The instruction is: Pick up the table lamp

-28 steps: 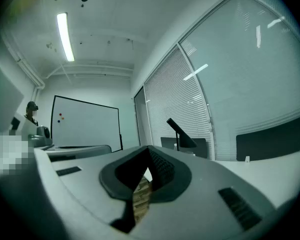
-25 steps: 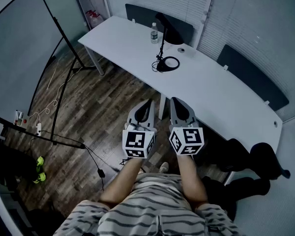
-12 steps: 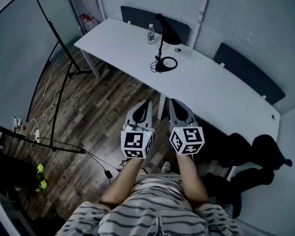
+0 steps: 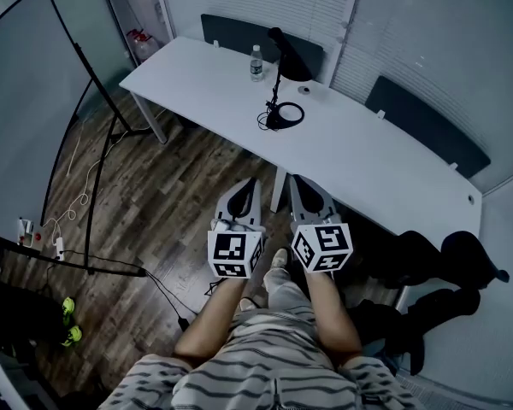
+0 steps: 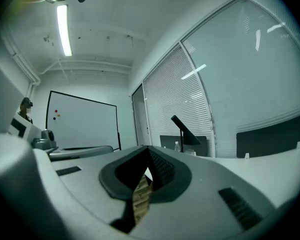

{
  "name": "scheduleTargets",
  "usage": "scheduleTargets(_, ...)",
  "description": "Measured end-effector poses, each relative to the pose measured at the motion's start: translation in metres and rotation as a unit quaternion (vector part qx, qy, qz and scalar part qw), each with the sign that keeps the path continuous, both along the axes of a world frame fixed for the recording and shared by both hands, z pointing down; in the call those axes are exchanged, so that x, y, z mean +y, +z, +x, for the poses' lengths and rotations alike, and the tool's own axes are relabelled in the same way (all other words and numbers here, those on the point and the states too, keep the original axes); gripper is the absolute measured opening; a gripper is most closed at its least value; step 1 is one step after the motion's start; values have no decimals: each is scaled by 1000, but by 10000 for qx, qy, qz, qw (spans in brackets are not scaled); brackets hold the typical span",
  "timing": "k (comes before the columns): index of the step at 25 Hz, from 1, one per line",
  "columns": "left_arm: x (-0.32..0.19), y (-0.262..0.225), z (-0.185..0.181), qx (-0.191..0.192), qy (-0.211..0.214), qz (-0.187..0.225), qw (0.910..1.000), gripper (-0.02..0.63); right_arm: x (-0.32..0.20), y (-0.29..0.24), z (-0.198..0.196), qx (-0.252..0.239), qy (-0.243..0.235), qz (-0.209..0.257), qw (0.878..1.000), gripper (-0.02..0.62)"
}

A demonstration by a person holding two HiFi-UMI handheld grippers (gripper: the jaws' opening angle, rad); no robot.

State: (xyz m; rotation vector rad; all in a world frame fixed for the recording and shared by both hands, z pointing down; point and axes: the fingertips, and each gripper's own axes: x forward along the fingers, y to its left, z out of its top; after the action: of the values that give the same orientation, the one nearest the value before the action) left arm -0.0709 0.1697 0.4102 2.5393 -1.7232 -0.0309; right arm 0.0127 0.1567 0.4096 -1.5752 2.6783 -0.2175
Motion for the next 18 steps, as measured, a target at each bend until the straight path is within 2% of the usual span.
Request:
scheduleTargets(9, -72, 12, 6, -61, 17, -34, 10000, 8, -73, 11, 6, -28, 23, -18, 10000, 11)
scheduleTargets(18, -177, 14, 11, -120, -41, -57, 9999, 6, -176, 17, 10, -54, -42, -57, 10000, 11)
